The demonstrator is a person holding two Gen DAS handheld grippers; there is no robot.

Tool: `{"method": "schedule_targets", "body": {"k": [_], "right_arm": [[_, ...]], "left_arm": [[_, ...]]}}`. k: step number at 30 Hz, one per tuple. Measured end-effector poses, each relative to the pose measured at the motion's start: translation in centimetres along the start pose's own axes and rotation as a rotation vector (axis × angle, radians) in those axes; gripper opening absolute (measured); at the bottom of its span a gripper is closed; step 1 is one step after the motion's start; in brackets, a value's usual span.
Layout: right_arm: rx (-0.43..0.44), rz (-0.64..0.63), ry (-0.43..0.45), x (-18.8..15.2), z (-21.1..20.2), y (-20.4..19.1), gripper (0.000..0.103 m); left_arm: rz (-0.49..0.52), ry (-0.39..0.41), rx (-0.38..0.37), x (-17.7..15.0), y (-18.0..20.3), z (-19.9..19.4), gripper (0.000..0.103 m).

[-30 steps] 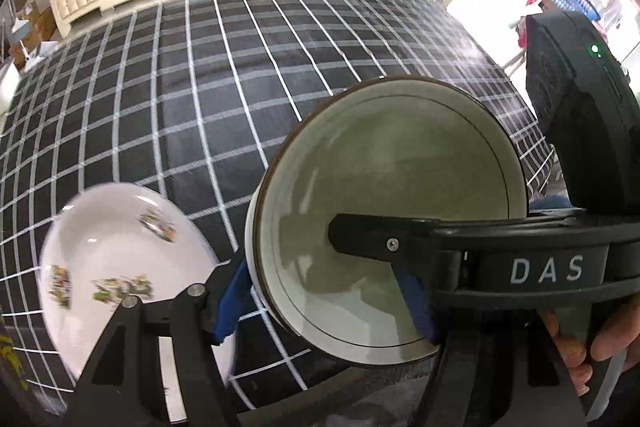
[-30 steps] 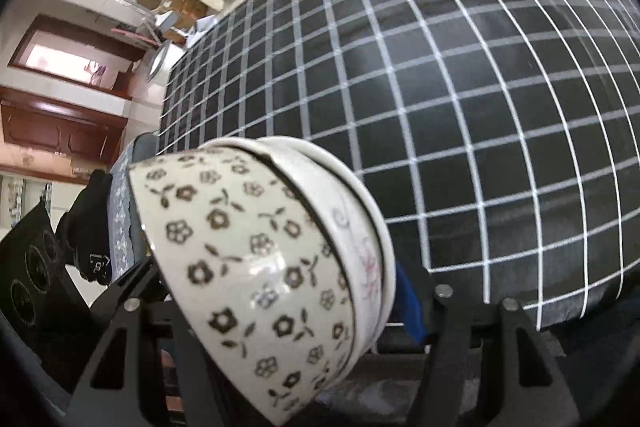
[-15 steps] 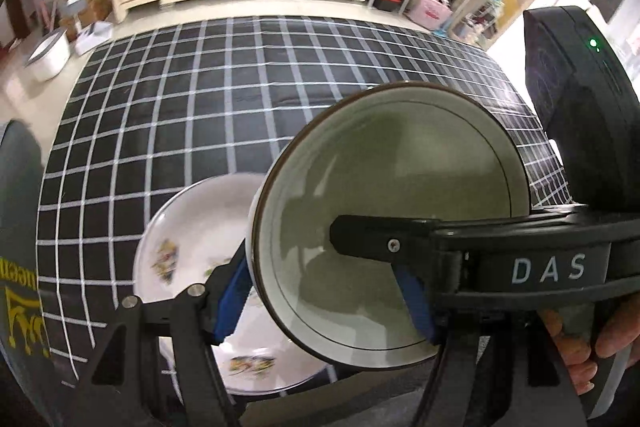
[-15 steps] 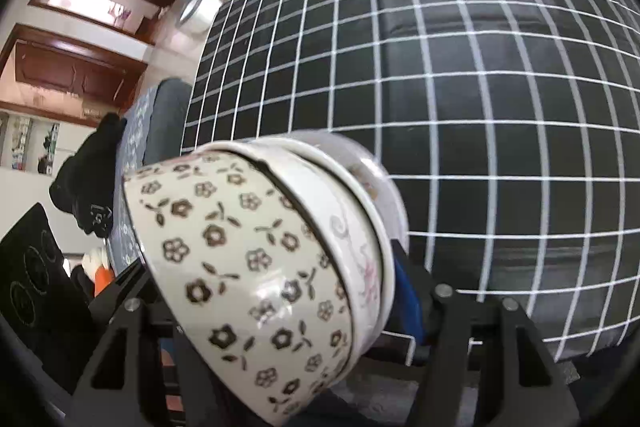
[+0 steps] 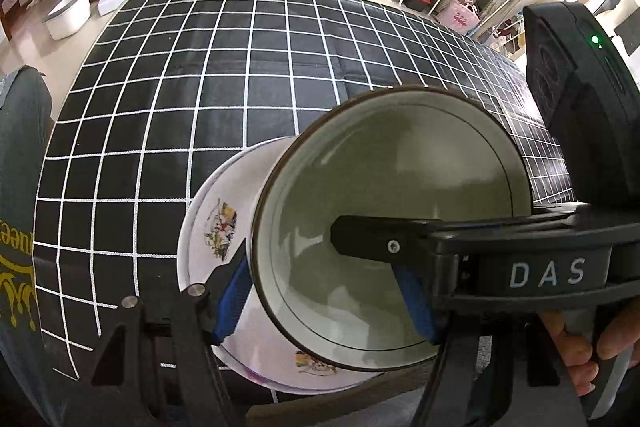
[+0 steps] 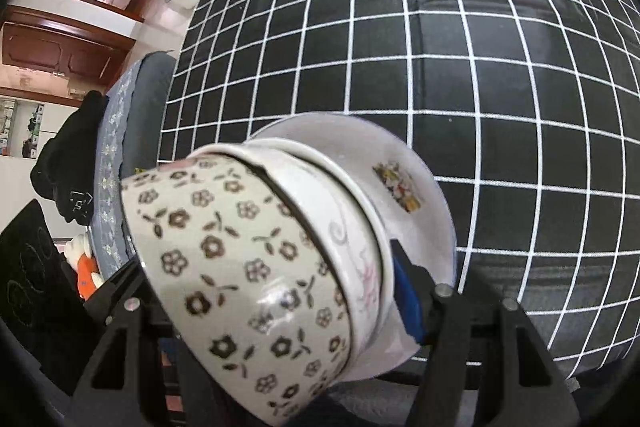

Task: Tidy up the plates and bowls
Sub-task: 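Tilt the green-patterned bowl with both grippers and lower it into the nested white bowls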

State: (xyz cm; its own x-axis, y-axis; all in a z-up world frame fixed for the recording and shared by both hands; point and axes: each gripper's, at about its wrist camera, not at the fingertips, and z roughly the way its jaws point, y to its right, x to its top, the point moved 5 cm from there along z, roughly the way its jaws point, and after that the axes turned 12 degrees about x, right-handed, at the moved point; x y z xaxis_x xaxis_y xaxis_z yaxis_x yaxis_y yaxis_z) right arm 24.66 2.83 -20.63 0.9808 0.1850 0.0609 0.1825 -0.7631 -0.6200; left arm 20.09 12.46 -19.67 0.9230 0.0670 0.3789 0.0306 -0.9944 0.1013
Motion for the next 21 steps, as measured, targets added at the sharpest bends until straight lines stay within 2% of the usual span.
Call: {"method": "schedule_targets", "body": {"k": [8,16,21], "right_arm": [[0.001,0.013,-0.014,-0.1,0.1,0.8,0.067],[0.061,0.072,-0.034,-0.4,-0.1,2.2,0.067],[-0.026,0.012,-0.004,-0.1,-1.3,1.6,0.067]], "left_arm": [[0.003,-0.022,-0.011,0.0,-0.3,1.6,0.066],[0.04,-0.01,-0.003,0.0,0.4,1.5,0.066],[0.03,-0.019,-0.009,0.3,0.5,1.8,0.066]]}}
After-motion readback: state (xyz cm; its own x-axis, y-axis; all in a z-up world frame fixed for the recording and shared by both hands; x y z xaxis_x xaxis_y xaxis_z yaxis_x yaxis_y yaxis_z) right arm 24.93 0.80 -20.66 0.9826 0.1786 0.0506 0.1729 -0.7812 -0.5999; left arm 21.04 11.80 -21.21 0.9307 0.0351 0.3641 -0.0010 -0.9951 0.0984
